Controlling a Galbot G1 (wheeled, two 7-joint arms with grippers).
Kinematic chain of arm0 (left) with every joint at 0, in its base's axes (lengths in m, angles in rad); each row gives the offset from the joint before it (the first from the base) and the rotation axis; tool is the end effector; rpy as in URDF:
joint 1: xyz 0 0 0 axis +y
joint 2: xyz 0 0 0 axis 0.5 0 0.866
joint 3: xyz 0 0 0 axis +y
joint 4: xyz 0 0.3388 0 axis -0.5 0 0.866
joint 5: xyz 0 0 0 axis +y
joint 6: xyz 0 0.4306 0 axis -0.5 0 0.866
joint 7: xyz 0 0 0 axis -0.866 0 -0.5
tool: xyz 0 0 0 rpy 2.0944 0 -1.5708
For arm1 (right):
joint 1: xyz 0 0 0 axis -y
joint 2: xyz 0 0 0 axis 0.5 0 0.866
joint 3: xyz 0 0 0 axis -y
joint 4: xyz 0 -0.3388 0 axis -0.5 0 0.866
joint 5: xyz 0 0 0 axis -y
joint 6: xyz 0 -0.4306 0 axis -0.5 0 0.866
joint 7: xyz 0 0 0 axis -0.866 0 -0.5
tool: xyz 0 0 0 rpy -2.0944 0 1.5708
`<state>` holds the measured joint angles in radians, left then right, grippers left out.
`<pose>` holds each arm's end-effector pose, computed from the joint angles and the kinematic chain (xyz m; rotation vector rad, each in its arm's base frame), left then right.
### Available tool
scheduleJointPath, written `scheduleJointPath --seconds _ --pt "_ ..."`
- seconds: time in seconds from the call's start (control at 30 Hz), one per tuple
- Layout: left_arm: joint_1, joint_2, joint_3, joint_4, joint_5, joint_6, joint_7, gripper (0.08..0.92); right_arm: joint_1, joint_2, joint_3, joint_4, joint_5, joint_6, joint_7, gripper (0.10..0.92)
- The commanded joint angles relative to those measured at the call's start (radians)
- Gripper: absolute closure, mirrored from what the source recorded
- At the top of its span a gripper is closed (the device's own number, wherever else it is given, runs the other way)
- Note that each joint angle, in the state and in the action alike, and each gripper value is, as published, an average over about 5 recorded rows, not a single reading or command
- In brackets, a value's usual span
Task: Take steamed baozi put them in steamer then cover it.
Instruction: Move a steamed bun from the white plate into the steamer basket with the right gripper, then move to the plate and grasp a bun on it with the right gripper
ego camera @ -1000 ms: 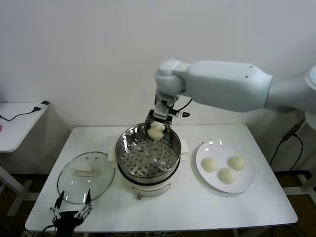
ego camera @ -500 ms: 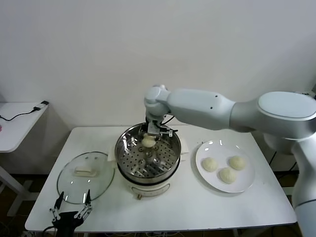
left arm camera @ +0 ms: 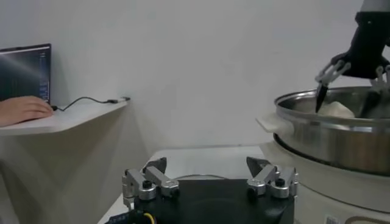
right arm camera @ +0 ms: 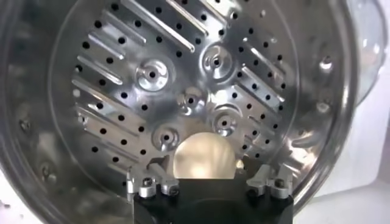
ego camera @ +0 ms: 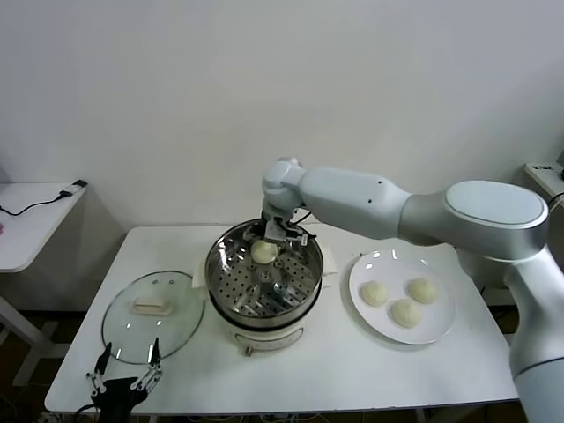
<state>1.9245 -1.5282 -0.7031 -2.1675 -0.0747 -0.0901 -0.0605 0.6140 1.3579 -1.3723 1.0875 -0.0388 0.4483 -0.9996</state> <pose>0.1517 0.0677 -0.3296 0.2540 -2.9488 -0.1318 0.6116 0.2393 -0.0668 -2.0023 0.4972 -2.3554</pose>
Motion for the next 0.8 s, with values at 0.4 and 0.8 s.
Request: scheduleJointPath --seconds 0.4,0.8 --pt "-0.014 0.009 -0.01 -0.003 -0.016 0.01 -0.001 0.177 0.263 -0.668 -0.501 0.335 0.626 -0.697 0.022 0.203" --pt "-0.017 0.009 -0.007 0.005 -0.017 0.013 -0.006 0.177 -0.204 -0.59 -0.156 0.194 0.528 -0.858 0.189 0.203"
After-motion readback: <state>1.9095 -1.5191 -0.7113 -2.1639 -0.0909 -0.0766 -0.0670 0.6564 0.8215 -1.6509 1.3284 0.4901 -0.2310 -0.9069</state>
